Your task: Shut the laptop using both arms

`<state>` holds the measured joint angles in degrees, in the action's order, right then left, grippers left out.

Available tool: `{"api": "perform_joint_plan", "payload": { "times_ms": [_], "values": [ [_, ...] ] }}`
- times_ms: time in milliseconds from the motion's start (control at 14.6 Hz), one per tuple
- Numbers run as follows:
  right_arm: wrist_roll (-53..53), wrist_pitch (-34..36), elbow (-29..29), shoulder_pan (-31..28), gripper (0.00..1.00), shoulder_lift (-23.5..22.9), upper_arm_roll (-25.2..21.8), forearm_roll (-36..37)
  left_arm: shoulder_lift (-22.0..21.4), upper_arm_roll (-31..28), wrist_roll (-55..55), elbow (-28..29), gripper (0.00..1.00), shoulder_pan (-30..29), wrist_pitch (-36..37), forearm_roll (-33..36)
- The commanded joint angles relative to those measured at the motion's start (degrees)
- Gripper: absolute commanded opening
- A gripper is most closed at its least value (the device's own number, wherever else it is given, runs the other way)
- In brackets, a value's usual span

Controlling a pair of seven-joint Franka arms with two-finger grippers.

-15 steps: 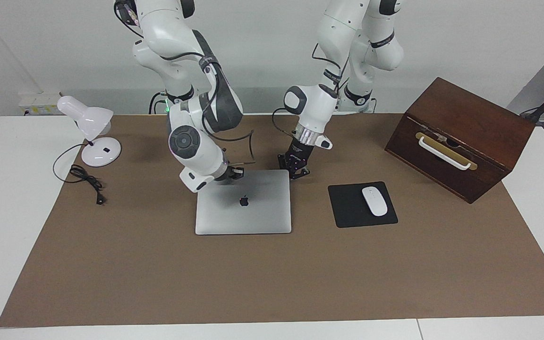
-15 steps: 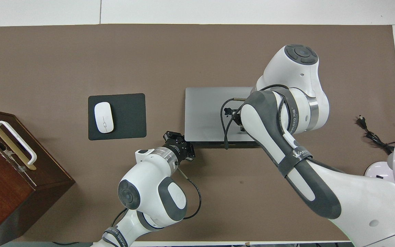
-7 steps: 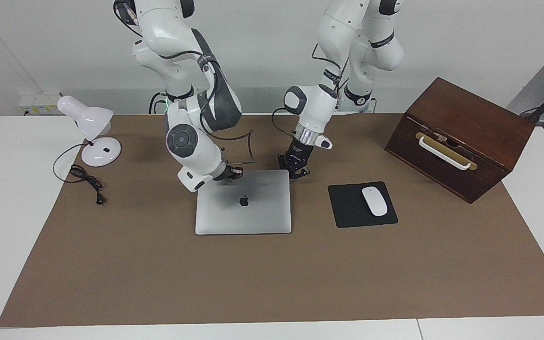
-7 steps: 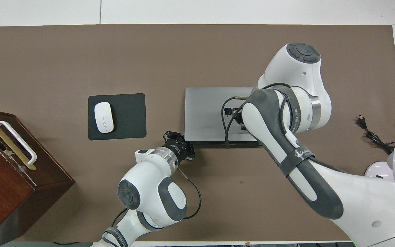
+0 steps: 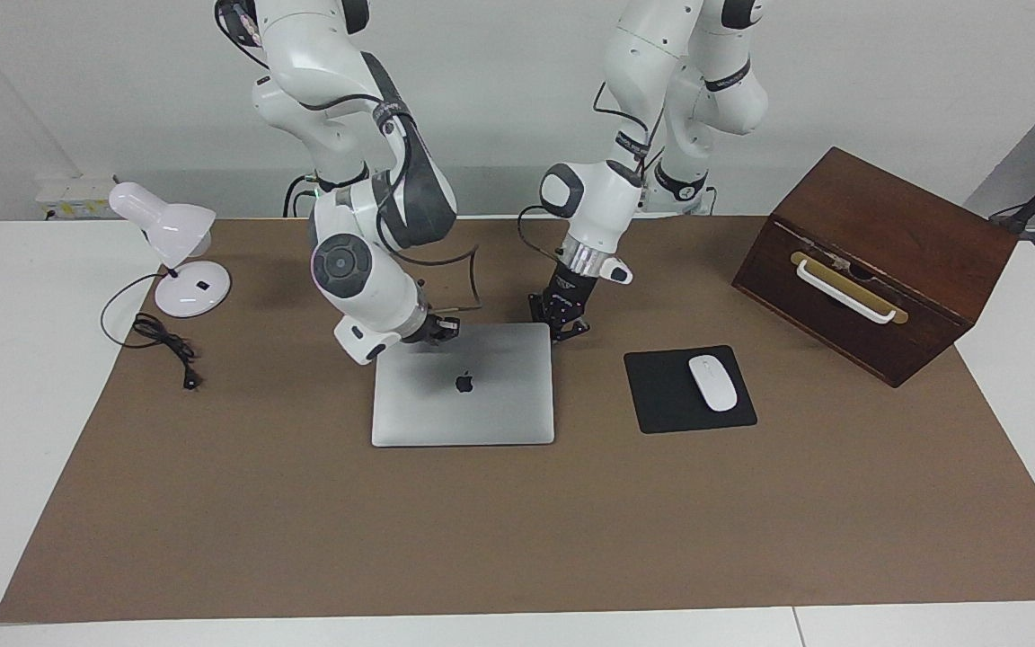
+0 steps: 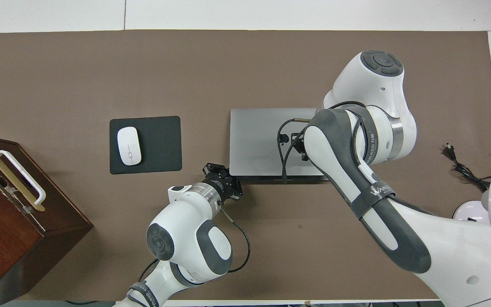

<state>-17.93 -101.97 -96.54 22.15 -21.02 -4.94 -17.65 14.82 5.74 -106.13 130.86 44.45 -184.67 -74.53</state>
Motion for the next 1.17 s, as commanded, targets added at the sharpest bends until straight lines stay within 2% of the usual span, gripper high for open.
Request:
{"api": "perform_joint_plan", "payload": {
  "times_ms": [0,687,1099],
  "values": [
    [-1.1,1.9,0.9,-0.1,0.0,0.5,-0.2,-0.6,-0.1,-0.4,0.9,3.7,0.0,0.3,1.0,-1.4],
    [-0.8,3.7,2.8,-0.1,0.0,0.5,-1.6,-0.5,-1.3,-0.5,0.9,3.8,0.0,-1.2,1.4,-1.5],
    [-0.4,3.7,3.2,-0.1,0.0,2.2,-2.6,1.8,-3.8,-0.5,0.9,3.8,0.0,-4.1,2.2,-1.4]
  ]
}}
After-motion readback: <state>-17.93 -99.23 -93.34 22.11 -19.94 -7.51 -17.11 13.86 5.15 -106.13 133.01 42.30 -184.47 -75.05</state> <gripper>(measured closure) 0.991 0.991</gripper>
